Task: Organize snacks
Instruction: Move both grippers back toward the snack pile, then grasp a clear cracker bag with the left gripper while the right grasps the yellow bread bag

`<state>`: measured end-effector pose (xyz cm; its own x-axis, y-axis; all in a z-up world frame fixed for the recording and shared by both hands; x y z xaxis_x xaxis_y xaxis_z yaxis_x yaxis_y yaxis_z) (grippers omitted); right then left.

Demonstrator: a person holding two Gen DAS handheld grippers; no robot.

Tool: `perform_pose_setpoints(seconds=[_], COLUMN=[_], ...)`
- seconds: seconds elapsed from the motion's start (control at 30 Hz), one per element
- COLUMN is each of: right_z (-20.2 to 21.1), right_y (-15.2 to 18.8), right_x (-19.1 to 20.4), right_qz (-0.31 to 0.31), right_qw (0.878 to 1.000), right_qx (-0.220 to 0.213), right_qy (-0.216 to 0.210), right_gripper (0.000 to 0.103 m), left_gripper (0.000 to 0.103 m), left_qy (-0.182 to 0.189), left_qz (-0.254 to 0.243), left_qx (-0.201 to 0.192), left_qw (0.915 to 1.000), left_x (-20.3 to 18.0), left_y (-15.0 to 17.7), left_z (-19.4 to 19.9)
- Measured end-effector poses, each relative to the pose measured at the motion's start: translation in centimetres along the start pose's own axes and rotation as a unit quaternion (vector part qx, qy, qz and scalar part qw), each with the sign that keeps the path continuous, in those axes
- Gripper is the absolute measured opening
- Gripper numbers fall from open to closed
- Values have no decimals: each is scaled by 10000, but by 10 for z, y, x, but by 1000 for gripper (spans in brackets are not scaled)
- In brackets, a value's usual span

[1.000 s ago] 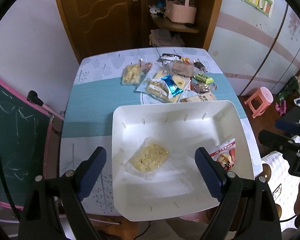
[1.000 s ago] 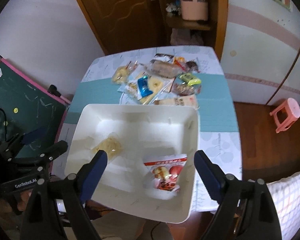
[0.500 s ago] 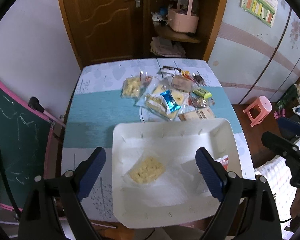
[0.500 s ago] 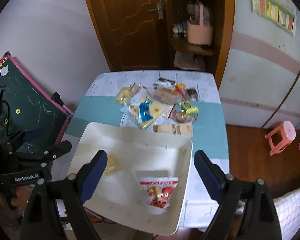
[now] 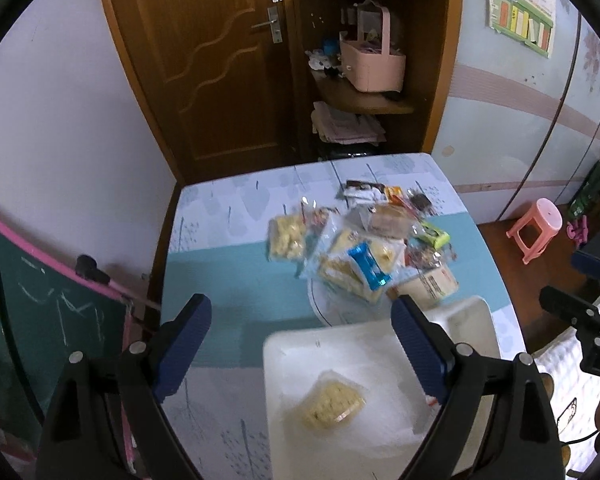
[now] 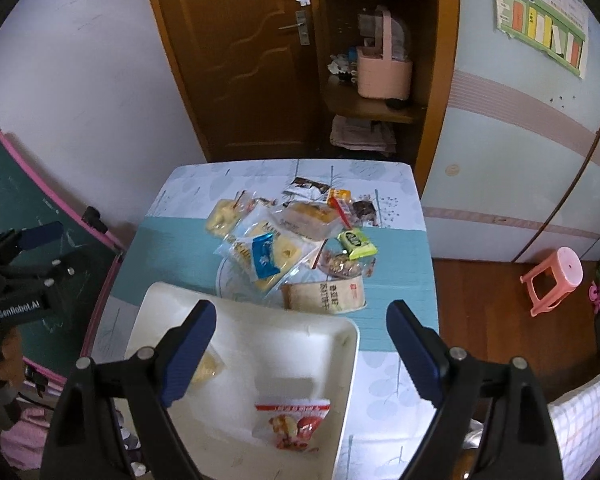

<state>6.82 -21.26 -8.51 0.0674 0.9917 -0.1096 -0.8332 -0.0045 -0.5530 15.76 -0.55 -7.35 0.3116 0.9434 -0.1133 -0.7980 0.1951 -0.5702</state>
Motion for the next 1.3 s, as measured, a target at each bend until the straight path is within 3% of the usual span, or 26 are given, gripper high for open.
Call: perform_pose_setpoints(seconds=[0.23, 0.47, 0.63, 0.77, 0.87, 1.0, 1.1, 1.3], right_z=[-20, -60, -97, -142, -191, -240, -268, -305], right_y=[-31, -84, -113, -124, -122, -112, -106, -100], right_x=[-10, -23, -15, -4, 3, 11, 19, 31], right_qz=[-148, -319, -213, -396, -849, -1154, -1321, -1478], right_qw=[9999, 9992, 9989, 9956, 9853, 9734, 9690, 9609], right_qx=[40, 236, 403, 785, 1366, 1890, 2034, 2321], right_qy=[77, -51, -122, -338, -582, -589, -473, -294], right_gripper=[87, 87, 87, 87, 88, 90, 103, 103], left_gripper=[91, 91, 91, 91, 91, 91, 91, 90], left_qy=[-162, -202, 122, 272, 436, 401, 423, 551], left_qz=[27, 6, 285, 410, 440, 382, 470, 549], left_qx=[57, 266, 665, 1092, 1325, 1539, 1720, 1957], left_qw=[9998, 9994, 9973, 9928, 9892, 9865, 9831, 9776], left_x=[34, 71, 95, 107, 109, 115, 121, 119], left_y=[-54, -107, -123, -118, -107, -89, -77, -60], left_z=[-24, -68, -117, -170, -204, -254, -282, -324])
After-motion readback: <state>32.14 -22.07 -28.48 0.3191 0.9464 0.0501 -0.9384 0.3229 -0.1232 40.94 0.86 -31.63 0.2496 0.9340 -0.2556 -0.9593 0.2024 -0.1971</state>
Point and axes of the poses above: each gripper's, at about its wrist camera, not at the fingertips, and z roughly against the way its jaws point, x to its left, y to its underside, the point moved 6 cm from there along -z, roughly the way its jaws point, and after that the axes turned 13 degrees about y, right-handed, at the moved point
